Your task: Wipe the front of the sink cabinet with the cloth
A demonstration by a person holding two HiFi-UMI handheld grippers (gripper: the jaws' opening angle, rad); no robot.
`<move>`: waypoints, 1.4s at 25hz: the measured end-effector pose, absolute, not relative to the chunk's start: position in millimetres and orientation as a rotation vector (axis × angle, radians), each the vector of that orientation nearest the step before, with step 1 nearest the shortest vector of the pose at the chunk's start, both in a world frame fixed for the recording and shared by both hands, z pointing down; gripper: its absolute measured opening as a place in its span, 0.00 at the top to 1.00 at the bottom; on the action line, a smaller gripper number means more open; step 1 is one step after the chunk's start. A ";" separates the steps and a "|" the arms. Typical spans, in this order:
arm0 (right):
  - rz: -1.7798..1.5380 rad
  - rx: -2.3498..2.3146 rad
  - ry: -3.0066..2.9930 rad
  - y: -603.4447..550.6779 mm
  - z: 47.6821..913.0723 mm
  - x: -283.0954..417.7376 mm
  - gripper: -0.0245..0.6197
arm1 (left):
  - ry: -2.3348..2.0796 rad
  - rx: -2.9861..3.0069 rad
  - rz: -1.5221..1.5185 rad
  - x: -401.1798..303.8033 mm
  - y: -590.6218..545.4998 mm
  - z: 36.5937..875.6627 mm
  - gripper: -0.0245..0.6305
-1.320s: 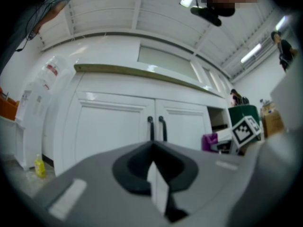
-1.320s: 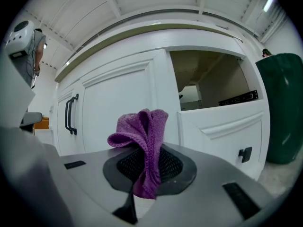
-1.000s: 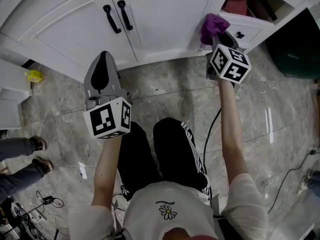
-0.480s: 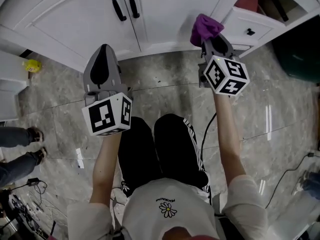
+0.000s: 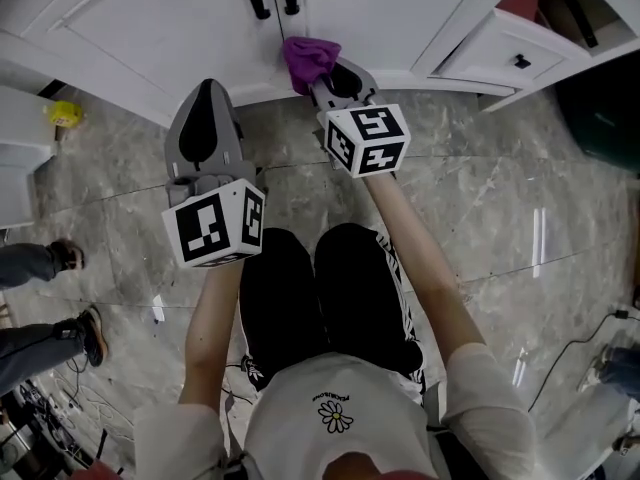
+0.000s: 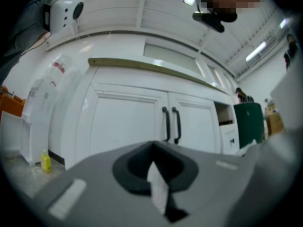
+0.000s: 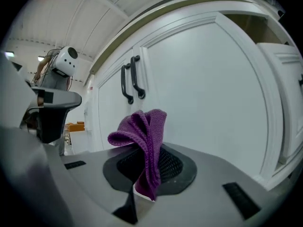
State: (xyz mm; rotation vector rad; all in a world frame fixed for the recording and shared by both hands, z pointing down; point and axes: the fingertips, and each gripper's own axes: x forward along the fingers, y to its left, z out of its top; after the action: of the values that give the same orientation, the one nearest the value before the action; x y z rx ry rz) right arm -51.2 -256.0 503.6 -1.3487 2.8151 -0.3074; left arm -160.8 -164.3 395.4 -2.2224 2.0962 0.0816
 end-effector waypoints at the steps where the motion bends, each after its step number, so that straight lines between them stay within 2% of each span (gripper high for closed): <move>1: -0.304 -1.343 2.823 -257.2 506.4 -58.3 0.88 | 2.099 -2.219 0.082 -162.9 -164.3 395.6 0.96; 7: -0.285 -1.372 2.861 -261.9 523.2 -78.6 0.88 | 2.122 -2.205 0.074 -172.7 -165.6 400.8 0.96; 12: -0.261 -1.415 2.840 -269.6 524.3 -61.9 0.88 | 2.125 -2.213 0.060 -170.3 -168.9 405.5 0.96; 35: -0.200 -1.952 2.490 -304.4 516.9 152.1 0.88 | 2.071 -2.249 0.039 -132.2 -174.8 405.7 0.96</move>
State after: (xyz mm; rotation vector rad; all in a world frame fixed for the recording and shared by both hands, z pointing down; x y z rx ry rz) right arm 152.1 -304.4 516.9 -1.9516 2.4904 -0.2002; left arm -132.2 -174.8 405.7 -2.2491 2.0714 0.0390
